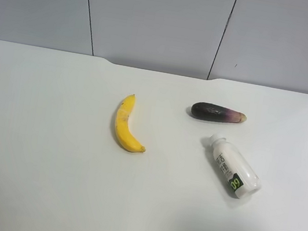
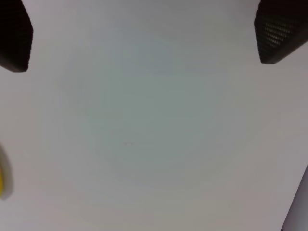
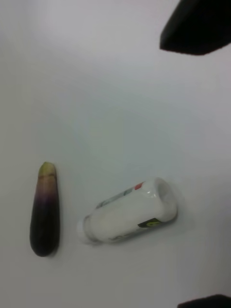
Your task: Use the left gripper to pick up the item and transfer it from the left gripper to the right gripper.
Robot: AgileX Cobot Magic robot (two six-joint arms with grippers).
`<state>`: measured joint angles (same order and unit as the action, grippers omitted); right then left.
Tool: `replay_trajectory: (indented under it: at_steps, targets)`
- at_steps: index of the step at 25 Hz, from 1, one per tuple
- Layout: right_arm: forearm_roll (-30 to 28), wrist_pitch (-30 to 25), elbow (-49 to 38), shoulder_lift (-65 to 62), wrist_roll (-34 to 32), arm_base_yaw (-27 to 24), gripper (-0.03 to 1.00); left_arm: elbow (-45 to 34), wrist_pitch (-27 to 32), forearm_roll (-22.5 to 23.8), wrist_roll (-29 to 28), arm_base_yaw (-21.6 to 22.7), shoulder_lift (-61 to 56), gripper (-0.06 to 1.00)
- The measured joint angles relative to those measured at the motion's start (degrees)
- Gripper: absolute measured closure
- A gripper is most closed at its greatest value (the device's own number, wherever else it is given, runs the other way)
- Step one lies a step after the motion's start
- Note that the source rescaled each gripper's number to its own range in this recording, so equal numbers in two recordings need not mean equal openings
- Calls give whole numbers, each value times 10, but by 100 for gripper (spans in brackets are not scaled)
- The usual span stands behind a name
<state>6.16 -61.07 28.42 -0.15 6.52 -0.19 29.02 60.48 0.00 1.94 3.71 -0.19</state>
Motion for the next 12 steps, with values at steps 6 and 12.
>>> replay_trajectory:
  at_steps: [6, 12]
  targets:
    - [0, 0, 0, 0, 0, 0, -3, 0, 0, 0, 0, 0, 0, 11]
    - [0, 0, 0, 0, 0, 0, -3, 0, 0, 0, 0, 0, 0, 11]
